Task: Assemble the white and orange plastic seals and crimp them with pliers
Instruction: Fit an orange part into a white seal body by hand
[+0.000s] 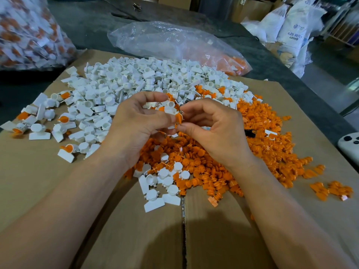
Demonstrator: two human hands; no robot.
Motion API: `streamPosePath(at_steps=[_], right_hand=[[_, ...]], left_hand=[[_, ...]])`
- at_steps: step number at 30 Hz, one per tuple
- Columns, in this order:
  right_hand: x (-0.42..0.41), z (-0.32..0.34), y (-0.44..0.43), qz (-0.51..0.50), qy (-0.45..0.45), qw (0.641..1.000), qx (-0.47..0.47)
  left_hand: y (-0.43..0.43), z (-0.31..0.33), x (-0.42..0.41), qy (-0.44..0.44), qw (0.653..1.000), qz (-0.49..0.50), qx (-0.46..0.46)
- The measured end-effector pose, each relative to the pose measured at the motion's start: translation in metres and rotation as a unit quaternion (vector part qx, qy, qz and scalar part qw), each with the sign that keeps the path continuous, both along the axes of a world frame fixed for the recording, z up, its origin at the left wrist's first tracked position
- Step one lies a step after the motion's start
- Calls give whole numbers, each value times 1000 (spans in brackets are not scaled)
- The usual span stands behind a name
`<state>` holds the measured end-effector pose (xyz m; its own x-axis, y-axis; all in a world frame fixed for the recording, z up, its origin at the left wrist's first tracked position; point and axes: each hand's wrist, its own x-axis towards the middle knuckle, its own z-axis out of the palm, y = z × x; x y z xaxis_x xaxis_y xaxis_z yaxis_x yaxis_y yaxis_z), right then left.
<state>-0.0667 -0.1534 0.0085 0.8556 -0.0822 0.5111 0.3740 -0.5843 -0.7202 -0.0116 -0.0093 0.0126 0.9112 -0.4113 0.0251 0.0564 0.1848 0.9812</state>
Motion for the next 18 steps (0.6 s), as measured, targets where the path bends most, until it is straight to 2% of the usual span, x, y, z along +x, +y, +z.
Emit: streamPosePath(at_steps=[18], right_hand=[[1, 0, 0, -2, 18, 1000, -13]], left_hand=[[0, -2, 0, -25, 999, 2, 21]])
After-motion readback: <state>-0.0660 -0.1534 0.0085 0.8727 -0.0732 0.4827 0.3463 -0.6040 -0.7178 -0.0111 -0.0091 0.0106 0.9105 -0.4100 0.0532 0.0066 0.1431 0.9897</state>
